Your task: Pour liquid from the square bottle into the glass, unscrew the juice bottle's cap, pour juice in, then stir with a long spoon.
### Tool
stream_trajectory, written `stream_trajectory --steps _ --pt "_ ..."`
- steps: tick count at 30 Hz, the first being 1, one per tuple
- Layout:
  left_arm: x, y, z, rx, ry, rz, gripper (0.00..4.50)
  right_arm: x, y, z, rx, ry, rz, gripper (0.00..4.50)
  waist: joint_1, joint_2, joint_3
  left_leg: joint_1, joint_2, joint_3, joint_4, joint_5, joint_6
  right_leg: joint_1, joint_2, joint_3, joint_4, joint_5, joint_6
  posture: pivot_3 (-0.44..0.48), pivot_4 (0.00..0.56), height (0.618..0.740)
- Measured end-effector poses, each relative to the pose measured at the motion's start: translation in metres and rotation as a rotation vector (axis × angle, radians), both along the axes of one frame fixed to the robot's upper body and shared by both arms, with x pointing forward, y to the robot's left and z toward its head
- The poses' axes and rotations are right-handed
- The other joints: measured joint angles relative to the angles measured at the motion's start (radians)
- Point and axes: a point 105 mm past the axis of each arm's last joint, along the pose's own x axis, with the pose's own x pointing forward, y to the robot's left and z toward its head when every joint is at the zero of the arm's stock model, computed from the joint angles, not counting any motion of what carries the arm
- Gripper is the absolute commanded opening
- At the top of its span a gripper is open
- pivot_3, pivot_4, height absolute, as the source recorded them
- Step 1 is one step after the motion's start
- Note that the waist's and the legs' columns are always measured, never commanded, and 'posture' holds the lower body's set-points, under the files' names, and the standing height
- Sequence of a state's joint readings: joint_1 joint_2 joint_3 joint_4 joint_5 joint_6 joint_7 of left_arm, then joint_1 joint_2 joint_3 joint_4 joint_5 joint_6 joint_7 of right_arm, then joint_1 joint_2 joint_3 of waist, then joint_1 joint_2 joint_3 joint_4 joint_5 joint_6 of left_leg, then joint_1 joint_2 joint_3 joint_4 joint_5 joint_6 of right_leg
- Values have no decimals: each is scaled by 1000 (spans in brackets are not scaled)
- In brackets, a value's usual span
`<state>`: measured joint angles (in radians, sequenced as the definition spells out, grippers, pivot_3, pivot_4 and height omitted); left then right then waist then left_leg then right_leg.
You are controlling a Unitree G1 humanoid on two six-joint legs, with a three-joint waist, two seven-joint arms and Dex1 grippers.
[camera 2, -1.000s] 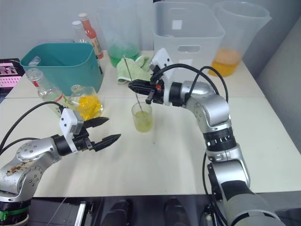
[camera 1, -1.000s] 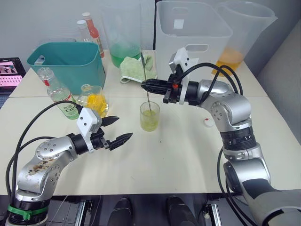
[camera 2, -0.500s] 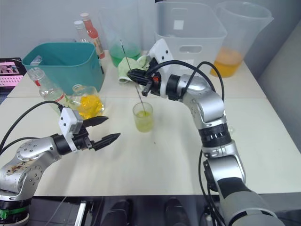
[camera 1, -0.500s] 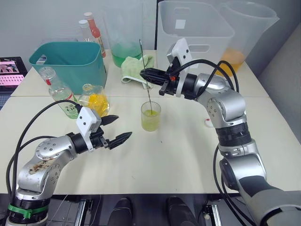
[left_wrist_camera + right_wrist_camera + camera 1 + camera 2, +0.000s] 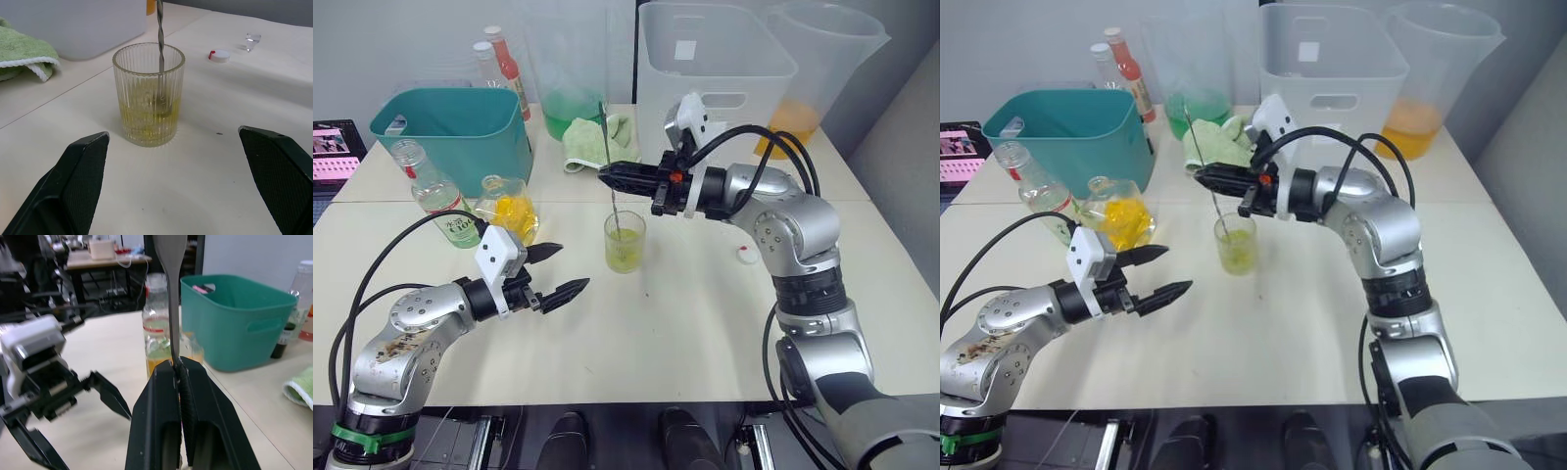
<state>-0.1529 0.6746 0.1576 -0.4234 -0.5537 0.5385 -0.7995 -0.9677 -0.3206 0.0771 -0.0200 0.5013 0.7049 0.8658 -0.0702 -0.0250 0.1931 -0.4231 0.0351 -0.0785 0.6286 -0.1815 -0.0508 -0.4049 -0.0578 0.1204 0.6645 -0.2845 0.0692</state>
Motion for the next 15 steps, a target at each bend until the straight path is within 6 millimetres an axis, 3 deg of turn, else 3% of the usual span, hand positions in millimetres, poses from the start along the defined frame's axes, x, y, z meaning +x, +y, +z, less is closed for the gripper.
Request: stream_trajectory --steps 4,11,15 --pt "0 0 0 1 0 0 4485 2 4 6 53 -15 -17 0 -1 0 0 0 0 0 0 0 0 0 0 0 0 0 0 0 150 740" --pt "0 0 0 1 0 -2 4485 23 -1 -6 -18 -98 -134 0 0 0 0 0 0 0 0 0 0 0 0 0 0 0 0 0 150 740" --pt "0 -1 0 1 0 -2 4485 25 -8 -8 -50 -105 -148 0 1 0 0 0 0 0 0 0 0 0 0 0 0 0 0 0 150 740"
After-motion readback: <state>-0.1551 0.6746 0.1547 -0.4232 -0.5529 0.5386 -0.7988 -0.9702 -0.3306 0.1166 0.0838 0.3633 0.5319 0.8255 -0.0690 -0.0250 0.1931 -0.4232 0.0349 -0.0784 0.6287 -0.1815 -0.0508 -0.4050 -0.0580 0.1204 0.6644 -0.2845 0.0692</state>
